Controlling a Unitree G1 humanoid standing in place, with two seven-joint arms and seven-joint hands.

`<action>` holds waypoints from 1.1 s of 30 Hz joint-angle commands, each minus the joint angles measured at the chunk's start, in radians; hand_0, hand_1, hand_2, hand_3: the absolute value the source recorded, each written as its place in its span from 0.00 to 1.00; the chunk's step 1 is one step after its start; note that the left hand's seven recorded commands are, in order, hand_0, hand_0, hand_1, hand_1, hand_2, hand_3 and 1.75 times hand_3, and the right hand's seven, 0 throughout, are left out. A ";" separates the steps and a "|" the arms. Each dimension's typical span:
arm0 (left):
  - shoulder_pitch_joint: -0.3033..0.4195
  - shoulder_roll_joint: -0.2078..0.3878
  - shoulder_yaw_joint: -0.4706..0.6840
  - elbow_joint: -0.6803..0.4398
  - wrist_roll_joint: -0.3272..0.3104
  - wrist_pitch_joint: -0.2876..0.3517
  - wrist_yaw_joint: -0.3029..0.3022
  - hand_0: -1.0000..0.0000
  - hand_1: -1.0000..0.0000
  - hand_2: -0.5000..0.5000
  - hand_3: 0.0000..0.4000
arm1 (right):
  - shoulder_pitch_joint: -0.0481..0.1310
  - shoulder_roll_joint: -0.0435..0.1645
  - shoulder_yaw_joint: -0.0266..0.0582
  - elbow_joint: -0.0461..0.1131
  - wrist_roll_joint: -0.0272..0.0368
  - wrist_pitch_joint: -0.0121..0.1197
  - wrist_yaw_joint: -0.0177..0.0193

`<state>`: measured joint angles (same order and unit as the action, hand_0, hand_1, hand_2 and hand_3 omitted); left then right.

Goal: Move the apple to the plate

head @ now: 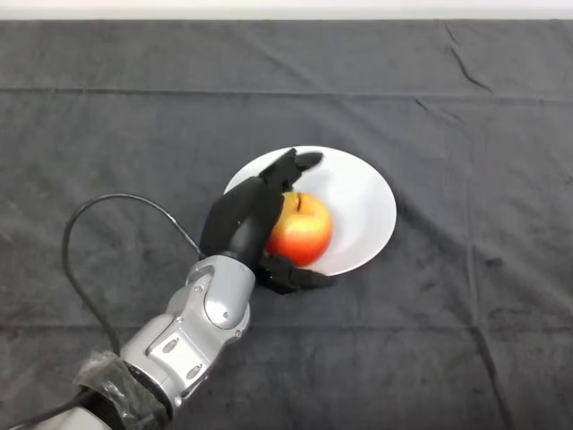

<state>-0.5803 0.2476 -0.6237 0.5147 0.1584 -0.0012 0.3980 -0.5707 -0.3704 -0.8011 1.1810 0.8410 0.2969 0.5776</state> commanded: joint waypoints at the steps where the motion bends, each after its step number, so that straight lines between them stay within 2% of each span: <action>1: -0.054 0.015 -0.028 0.028 -0.013 -0.004 -0.010 1.00 1.00 0.50 0.00 | -0.006 -0.013 -0.0095 0.006 -0.0034 -0.001 -0.0128; 9: -0.053 0.033 -0.016 0.001 -0.019 0.010 -0.027 1.00 1.00 0.50 0.00 | -0.006 -0.014 -0.0096 0.006 -0.0035 -0.001 -0.0125; 16: -0.036 0.071 0.025 -0.074 -0.026 0.031 -0.046 1.00 1.00 0.50 0.00 | -0.006 -0.013 -0.0096 0.006 -0.0037 -0.001 -0.0125; 33: 0.067 0.173 0.213 -0.261 -0.051 0.015 -0.041 1.00 1.00 0.50 0.00 | -0.005 -0.012 -0.0089 0.002 -0.0043 -0.002 -0.0140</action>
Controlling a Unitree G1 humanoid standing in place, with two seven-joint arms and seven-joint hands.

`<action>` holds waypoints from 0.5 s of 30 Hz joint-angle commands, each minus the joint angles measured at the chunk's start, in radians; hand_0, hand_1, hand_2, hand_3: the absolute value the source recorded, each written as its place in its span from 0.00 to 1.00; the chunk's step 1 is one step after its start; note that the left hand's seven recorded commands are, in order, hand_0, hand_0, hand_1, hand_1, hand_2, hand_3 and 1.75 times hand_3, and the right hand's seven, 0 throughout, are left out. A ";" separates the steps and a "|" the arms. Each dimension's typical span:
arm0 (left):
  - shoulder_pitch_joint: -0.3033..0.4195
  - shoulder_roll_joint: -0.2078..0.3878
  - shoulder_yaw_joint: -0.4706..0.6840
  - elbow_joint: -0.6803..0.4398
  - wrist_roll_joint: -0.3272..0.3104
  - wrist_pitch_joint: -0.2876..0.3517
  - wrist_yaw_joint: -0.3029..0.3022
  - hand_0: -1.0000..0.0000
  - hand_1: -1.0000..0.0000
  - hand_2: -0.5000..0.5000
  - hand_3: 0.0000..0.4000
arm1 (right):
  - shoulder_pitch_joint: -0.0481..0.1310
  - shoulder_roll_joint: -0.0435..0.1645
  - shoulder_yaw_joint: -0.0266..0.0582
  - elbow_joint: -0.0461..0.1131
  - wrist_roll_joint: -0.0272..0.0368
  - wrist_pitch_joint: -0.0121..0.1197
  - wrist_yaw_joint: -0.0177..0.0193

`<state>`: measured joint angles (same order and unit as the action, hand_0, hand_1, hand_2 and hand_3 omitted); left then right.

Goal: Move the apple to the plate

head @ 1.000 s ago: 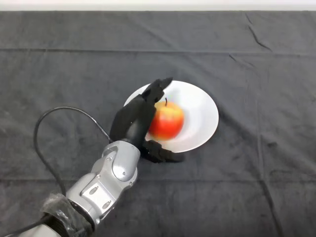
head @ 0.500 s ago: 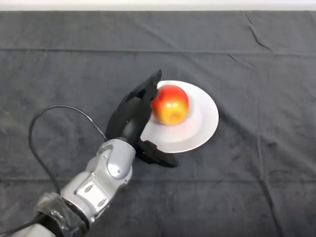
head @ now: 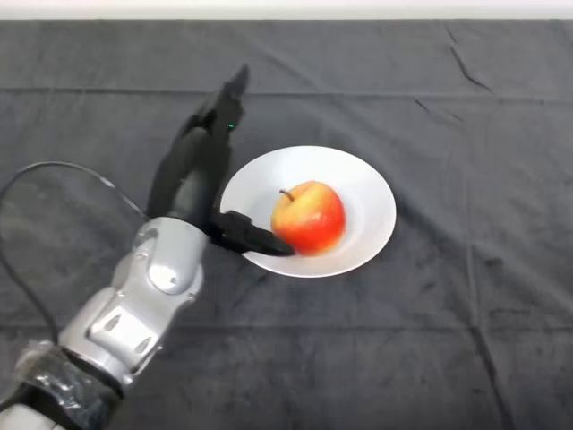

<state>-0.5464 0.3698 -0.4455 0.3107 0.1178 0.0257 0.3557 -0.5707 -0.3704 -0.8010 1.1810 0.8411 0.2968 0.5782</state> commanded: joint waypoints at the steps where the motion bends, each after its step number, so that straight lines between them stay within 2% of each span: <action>1: 0.041 0.057 0.049 -0.069 -0.014 -0.013 0.002 1.00 1.00 0.50 0.00 | -0.005 -0.012 -0.0090 0.002 -0.0045 -0.001 -0.0147; 8: 0.110 0.090 0.166 -0.159 -0.044 -0.034 0.023 1.00 1.00 0.50 0.00 | -0.004 -0.011 -0.0085 0.000 -0.0048 -0.001 -0.0158; 15: 0.179 0.096 0.287 -0.208 -0.081 -0.088 0.062 1.00 1.00 0.50 0.00 | -0.003 -0.010 -0.0080 -0.003 -0.0050 -0.001 -0.0170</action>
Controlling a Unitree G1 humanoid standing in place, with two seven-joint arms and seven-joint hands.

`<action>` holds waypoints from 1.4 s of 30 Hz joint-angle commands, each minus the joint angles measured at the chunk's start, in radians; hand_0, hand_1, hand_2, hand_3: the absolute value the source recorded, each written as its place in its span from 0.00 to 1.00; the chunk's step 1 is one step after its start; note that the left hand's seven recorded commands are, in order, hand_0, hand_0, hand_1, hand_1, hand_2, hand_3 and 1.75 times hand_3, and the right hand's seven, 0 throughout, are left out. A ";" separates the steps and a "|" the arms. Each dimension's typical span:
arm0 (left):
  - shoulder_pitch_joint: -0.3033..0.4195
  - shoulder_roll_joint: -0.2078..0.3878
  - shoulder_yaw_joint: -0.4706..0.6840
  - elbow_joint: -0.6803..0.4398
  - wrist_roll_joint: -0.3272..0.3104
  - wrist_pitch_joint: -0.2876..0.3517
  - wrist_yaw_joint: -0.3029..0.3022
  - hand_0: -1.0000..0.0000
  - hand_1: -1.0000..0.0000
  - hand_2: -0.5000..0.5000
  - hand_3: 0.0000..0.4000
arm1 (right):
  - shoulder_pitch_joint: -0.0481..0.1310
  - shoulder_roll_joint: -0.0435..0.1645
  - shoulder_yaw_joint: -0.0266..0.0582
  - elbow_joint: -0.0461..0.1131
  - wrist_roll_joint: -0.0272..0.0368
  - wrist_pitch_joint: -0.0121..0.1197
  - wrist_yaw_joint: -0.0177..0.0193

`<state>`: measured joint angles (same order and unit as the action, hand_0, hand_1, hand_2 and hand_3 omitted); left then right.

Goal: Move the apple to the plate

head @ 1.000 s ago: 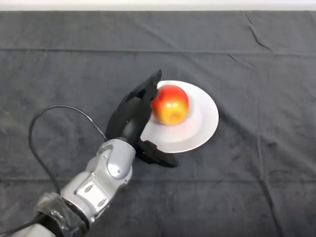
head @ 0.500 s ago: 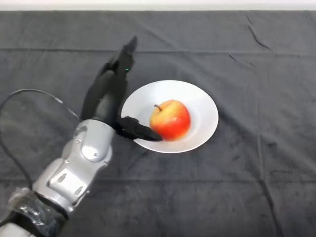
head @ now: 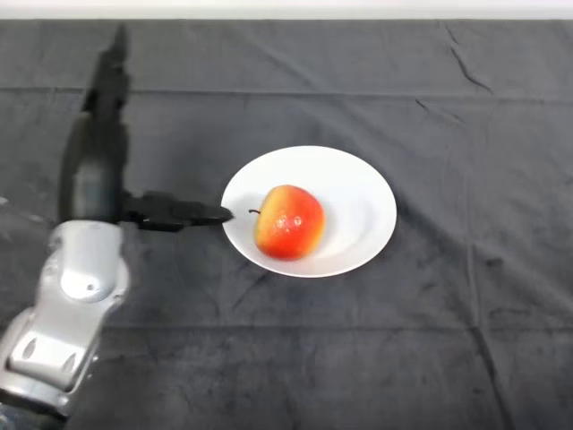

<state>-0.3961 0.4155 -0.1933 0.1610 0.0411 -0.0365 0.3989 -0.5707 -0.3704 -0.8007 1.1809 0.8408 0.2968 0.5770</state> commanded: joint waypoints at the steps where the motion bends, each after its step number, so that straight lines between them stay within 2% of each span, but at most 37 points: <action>1: 0.041 0.048 0.055 -0.063 -0.010 -0.038 0.027 1.00 1.00 0.50 0.00 | -0.003 -0.010 -0.0082 -0.003 -0.0048 -0.001 -0.0160; 10: 0.128 0.025 0.195 -0.102 -0.061 -0.120 0.085 1.00 1.00 0.50 0.00 | -0.002 -0.009 -0.0077 -0.005 -0.0049 -0.001 -0.0174; 18: 0.189 0.005 0.281 -0.093 -0.096 -0.196 0.116 1.00 1.00 0.50 0.00 | -0.002 -0.009 -0.0073 -0.007 -0.0048 0.000 -0.0182; 29: 0.254 0.017 0.394 -0.031 -0.157 -0.278 0.099 1.00 1.00 0.50 0.00 | -0.002 -0.009 -0.0072 -0.007 -0.0045 0.000 -0.0188; 42: 0.333 0.050 0.541 0.110 -0.234 -0.397 0.033 1.00 1.00 0.50 0.00 | -0.002 -0.009 -0.0073 -0.006 -0.0040 0.000 -0.0185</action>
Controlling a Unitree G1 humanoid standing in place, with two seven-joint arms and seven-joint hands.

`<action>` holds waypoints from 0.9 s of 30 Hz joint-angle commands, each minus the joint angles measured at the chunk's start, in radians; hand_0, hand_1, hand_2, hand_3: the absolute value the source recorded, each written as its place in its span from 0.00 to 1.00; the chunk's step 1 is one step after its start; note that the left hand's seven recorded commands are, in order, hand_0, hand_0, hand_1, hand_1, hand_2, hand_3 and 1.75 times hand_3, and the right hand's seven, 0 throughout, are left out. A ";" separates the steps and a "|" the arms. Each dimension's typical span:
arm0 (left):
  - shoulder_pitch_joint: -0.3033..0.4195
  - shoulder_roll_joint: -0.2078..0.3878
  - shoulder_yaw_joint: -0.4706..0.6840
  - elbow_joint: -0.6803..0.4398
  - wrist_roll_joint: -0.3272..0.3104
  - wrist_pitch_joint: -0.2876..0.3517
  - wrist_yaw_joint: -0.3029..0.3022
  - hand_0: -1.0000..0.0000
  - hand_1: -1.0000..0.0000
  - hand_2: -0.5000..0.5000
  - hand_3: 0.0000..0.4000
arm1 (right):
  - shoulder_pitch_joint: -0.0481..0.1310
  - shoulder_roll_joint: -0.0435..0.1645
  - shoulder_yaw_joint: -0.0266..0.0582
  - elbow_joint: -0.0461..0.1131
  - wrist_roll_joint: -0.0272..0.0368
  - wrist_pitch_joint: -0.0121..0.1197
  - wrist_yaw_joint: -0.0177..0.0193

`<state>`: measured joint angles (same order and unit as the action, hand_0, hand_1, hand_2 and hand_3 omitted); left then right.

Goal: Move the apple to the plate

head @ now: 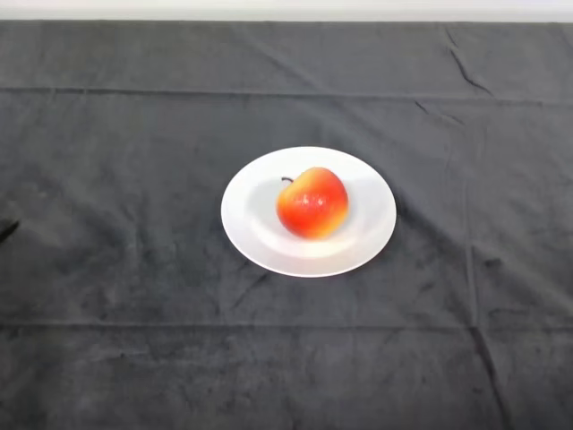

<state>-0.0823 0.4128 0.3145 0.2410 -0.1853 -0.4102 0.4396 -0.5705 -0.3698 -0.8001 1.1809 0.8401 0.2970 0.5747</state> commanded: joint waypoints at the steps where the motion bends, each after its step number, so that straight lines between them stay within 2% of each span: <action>1: 0.023 0.054 0.043 0.045 -0.011 -0.033 -0.012 1.00 1.00 0.50 0.00 | -0.002 -0.010 -0.0080 -0.006 -0.0032 0.000 -0.0161; 8: 0.033 0.051 0.096 0.165 -0.025 -0.107 -0.032 1.00 1.00 0.50 0.00 | -0.003 -0.011 -0.0083 -0.004 -0.0029 0.000 -0.0154; 17: 0.035 0.052 0.147 0.285 -0.039 -0.167 -0.049 1.00 1.00 0.50 0.00 | -0.004 -0.012 -0.0089 -0.001 -0.0024 0.000 -0.0140; 27: 0.025 0.048 0.169 0.331 -0.028 -0.179 -0.035 1.00 1.00 0.50 0.00 | -0.005 -0.013 -0.0095 0.002 -0.0020 0.000 -0.0123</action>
<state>-0.0581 0.4132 0.4519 0.5377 -0.2128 -0.5697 0.3977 -0.5705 -0.3696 -0.7997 1.1810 0.8395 0.2971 0.5744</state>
